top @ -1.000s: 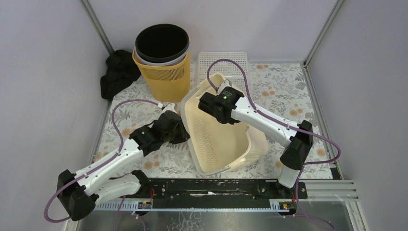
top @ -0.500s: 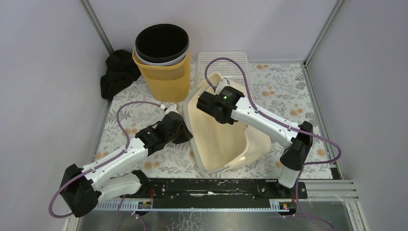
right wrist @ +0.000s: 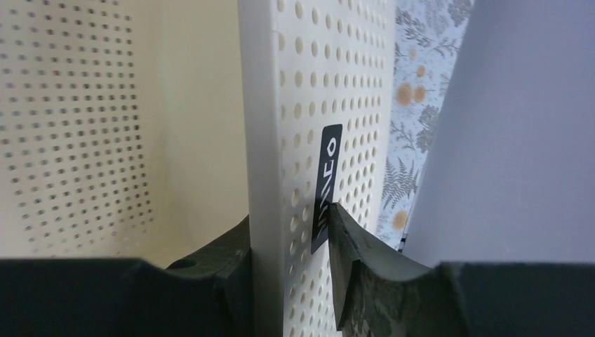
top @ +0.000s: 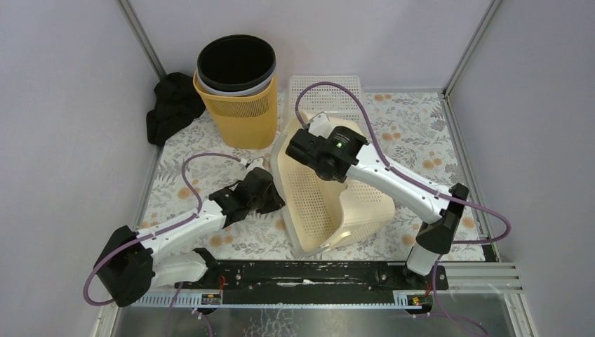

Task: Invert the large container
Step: Turn the container upside down at the center of the board.

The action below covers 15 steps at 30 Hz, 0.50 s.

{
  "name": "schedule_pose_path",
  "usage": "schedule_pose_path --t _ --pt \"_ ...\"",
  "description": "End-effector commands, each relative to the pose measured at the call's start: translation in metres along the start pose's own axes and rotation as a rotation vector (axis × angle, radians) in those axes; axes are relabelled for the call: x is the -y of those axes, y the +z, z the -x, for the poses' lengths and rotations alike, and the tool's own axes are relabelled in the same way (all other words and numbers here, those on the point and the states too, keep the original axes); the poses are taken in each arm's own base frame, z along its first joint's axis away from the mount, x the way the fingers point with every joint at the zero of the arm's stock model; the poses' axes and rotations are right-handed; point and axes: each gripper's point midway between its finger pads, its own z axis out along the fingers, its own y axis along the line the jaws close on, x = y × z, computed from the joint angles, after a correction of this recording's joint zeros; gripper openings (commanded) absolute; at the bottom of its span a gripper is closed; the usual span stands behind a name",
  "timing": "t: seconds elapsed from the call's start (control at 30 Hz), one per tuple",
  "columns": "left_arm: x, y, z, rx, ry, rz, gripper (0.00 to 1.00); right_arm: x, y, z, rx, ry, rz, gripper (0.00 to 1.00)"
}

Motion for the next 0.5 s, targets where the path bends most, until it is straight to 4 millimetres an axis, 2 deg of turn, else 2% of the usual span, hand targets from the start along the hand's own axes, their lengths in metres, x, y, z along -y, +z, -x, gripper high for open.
schedule_pose_path --t 0.0,0.33,0.47 --pt "-0.017 0.017 -0.023 -0.061 0.031 0.035 0.24 -0.068 -0.018 0.002 -0.026 0.090 0.335 0.38" --pt "-0.029 0.039 -0.029 -0.082 0.036 0.074 0.32 -0.104 -0.041 0.000 -0.018 0.102 0.555 0.41" --pt "-0.036 0.046 -0.031 -0.096 0.032 0.090 0.37 -0.111 -0.060 0.003 0.011 0.121 0.669 0.49"
